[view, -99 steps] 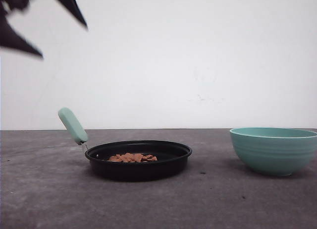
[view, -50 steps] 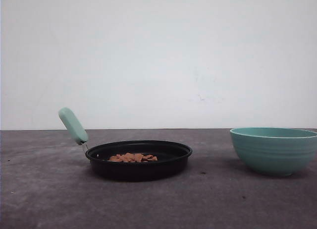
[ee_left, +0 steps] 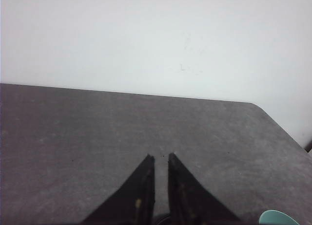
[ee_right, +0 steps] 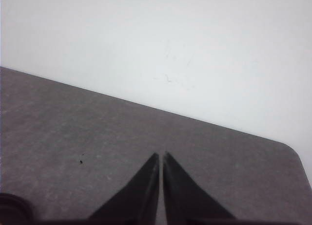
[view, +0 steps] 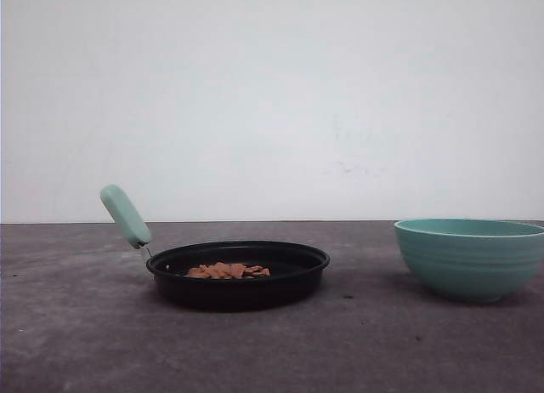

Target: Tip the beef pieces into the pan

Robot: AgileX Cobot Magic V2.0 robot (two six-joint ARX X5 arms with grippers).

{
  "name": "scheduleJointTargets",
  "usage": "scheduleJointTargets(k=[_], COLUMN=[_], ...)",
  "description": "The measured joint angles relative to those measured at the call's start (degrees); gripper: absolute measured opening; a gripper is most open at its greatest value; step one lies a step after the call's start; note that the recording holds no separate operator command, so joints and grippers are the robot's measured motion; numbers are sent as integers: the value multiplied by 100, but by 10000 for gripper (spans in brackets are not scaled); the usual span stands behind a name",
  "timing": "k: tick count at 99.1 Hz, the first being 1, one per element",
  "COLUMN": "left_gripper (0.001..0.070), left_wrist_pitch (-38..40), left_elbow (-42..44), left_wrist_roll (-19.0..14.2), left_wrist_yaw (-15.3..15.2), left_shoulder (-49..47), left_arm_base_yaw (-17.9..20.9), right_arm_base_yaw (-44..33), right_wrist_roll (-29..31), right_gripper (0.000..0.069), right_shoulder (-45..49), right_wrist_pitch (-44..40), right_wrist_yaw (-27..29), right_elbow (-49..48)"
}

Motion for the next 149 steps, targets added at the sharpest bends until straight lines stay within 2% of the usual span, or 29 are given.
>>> scheduleJointTargets(k=[26, 40, 48, 54, 60, 69, 75, 87, 95, 99, 113, 149], left_gripper=[24, 24, 24, 24, 24, 24, 24, 24, 24, 24, 24, 24], left_wrist_pitch=[2, 0, 2, 2, 2, 0, 2, 2, 0, 4, 4, 4], left_elbow=[0, 0, 0, 0, 0, 0, 0, 0, 0, 0, 0, 0], left_wrist_roll=[0, 0, 0, 0, 0, 0, 0, 0, 0, 0, 0, 0], left_wrist_yaw=[0, 0, 0, 0, 0, -2, 0, 0, -2, -2, 0, 0], left_shoulder=[0, 0, 0, 0, 0, 0, 0, 0, 0, -2, -2, -2], left_arm_base_yaw=[0, 0, 0, 0, 0, 0, 0, 0, -4, -4, -4, -4], right_arm_base_yaw=[0, -74, -79, -76, -74, -70, -72, -155, -234, -247, -264, -267], right_wrist_roll=[2, -153, -262, -225, -52, 396, 682, 960, 1016, 1032, 1036, 1005], right_gripper=[11, 11, 11, 11, 11, 11, 11, 11, 11, 11, 11, 11], right_shoulder=[-37, -358, -721, -1119, -1556, -2354, -2920, -3921, -4197, -4192, -4199, -4199], right_wrist_pitch=[-83, -671, -695, -245, 614, 2159, 2656, 2013, 1283, 1187, 1104, 1106], right_wrist_yaw=[37, 511, 761, 778, 815, 942, 907, 413, -50, -195, 66, -87], right_elbow=[0, -37, -466, -1110, -1965, -3530, -4435, -5545, -5757, -5722, -5705, -5705])
